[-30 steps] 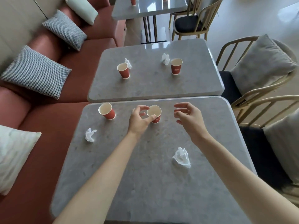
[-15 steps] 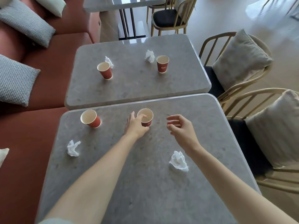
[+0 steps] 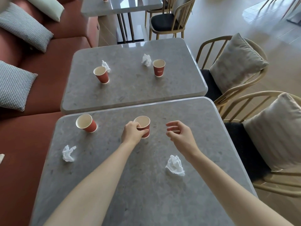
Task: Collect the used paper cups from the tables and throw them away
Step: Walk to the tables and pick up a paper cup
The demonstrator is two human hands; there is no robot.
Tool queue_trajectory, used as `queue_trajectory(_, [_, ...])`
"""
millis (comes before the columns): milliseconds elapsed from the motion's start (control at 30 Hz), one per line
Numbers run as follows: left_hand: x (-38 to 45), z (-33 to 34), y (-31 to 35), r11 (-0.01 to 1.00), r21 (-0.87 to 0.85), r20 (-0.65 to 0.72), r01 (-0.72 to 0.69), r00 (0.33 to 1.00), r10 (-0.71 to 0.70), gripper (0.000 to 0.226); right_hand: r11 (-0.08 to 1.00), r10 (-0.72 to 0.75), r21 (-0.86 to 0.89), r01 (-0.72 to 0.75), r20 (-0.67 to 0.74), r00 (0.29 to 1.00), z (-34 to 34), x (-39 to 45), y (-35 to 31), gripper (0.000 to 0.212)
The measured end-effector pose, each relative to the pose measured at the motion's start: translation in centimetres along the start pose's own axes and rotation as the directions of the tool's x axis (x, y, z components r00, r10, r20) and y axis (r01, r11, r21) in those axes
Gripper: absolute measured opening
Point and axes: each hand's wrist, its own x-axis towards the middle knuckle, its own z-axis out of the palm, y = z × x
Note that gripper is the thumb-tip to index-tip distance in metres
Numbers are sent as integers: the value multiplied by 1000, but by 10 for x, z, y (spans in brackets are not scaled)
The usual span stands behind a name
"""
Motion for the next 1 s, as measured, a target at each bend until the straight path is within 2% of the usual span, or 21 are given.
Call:
queue_trajectory(133, [-21, -4, -4, 989, -146, -62, -37, 998, 28, 46, 1000, -11, -24, 12, 27, 1000, 5, -4, -2, 24])
queue_trajectory(267, [-58, -9, -11, 931, -293, -132, -217, 974, 186, 38, 998, -35, -49, 37, 50, 998, 11, -12, 0, 25])
queue_trajectory(433, [-111, -12, -20, 866, -386, -195, -319, 945, 261, 85, 994, -69, -77, 75, 76, 995, 13, -30, 2, 25])
queue_trajectory(600, [-147, -15, -16, 845, -417, -187, -334, 942, 280, 105, 983, -136, -102, 150, 136, 981, 10, -54, 0, 25])
queue_trajectory(800, [-172, -19, -3, 794, -502, -217, -343, 939, 268, 103, 981, -149, -93, 170, 200, 968, 3, -73, -9, 25])
queue_trajectory(1000, [-188, -27, 6, 800, -506, -266, -322, 941, 210, 95, 978, -173, -71, 195, 246, 954, 2, -84, -11, 24])
